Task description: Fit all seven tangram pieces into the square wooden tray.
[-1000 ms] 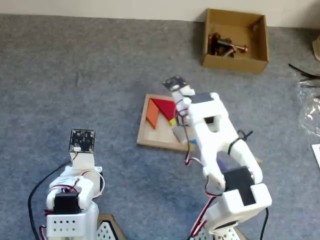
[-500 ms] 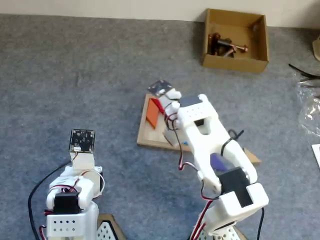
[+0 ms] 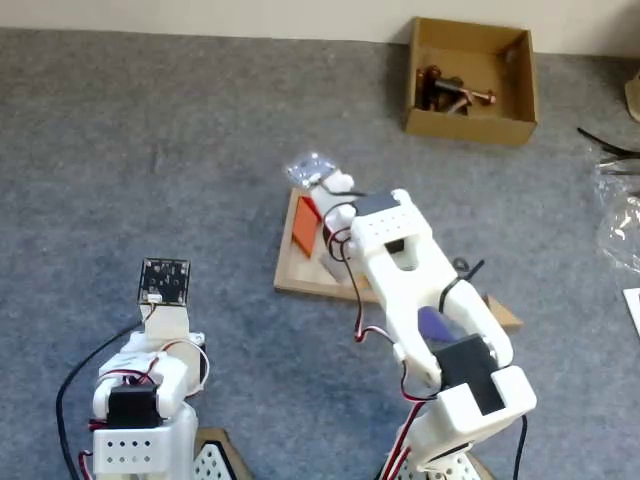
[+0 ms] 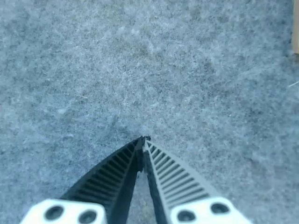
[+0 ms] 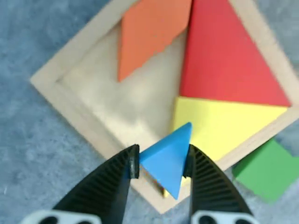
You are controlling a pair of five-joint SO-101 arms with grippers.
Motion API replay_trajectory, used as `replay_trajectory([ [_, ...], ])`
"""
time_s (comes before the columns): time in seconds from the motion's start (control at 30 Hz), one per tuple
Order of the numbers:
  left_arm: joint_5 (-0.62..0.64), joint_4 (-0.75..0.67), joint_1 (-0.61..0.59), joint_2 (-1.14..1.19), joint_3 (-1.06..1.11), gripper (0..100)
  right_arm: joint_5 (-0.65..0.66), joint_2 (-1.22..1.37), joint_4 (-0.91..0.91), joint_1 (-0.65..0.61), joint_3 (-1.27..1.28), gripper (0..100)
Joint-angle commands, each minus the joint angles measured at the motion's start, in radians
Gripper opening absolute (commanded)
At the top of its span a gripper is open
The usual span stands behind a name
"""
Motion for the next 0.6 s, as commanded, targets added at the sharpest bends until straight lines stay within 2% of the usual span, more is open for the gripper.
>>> replay_trajectory([
  [0.0,-0.006,0.008,-0.013,-0.005,0.022,1,0.012,-0.067,-0.074,-0.010,-0.012,13.8],
  [0.57,-0.006,0.008,-0.013,-0.005,0.022,1,0.012,-0.067,-0.105,-0.087,-0.013,13.8],
])
